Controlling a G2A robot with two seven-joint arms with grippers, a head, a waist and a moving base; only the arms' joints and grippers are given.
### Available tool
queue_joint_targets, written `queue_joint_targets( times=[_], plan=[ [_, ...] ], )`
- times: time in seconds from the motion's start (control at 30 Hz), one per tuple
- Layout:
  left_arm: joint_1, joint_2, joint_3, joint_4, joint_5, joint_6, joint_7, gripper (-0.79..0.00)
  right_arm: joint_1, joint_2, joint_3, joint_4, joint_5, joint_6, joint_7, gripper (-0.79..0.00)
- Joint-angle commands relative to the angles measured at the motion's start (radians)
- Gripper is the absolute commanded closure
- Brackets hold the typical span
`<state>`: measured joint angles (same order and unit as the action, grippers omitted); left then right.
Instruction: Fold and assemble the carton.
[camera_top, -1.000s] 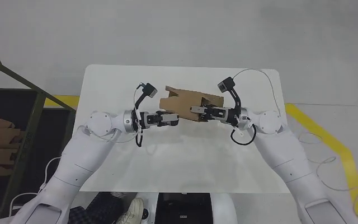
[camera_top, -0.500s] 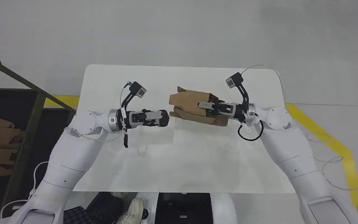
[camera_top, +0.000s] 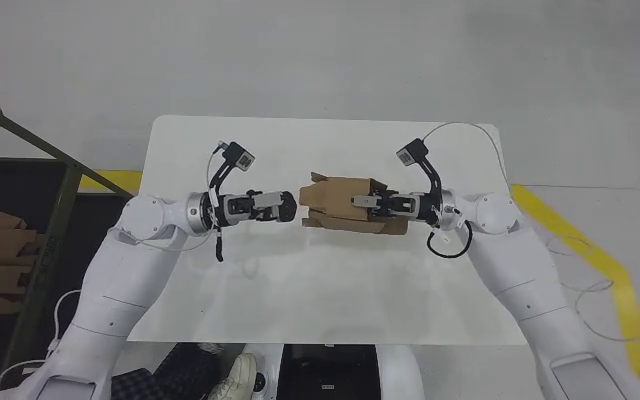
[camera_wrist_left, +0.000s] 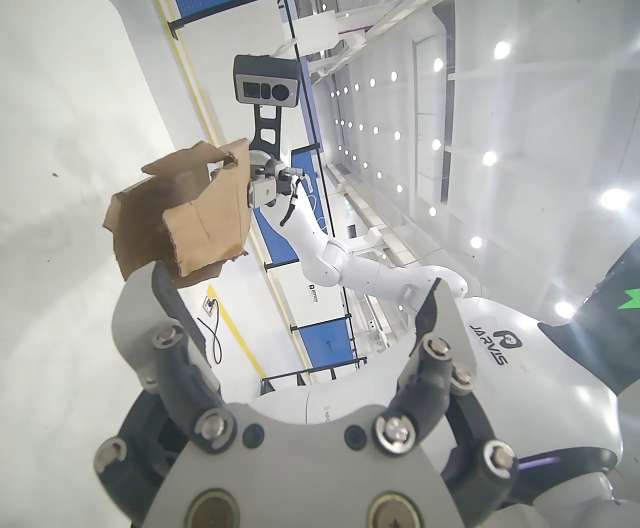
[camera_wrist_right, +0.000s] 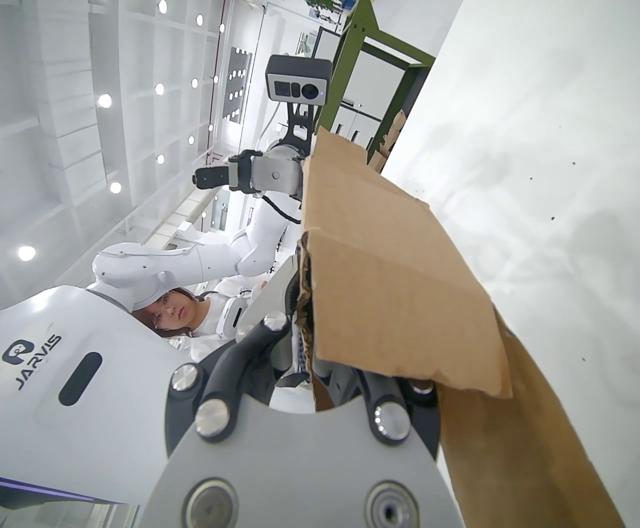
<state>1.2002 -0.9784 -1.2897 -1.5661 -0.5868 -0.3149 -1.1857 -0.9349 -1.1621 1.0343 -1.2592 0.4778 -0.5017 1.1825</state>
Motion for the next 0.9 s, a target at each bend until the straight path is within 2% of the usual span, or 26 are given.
queue_joint_targets(
  times=[0.0, 0.27, 0.63, 0.87],
  plan=[
    [-0.01, -0.003, 0.015, 0.008, 0.006, 0.001, 0.005, -0.785, -0.002, 0.0, 0.0, -0.003, 0.003, 0.001, 0.0, 0.0],
    [-0.033, -0.009, 0.031, 0.016, -0.036, 0.008, -0.028, -0.785, -0.009, 0.0, -0.005, -0.007, -0.029, 0.002, -0.018, 0.0],
    [-0.007, -0.004, -0.005, -0.04, -0.083, 0.0, -0.063, -0.785, -0.012, -0.002, -0.017, 0.002, -0.075, -0.001, -0.052, 0.0],
    [-0.017, -0.009, 0.016, -0.065, -0.096, 0.009, -0.076, -0.785, -0.016, -0.007, -0.046, -0.019, -0.119, 0.007, -0.078, 0.0]
  ],
)
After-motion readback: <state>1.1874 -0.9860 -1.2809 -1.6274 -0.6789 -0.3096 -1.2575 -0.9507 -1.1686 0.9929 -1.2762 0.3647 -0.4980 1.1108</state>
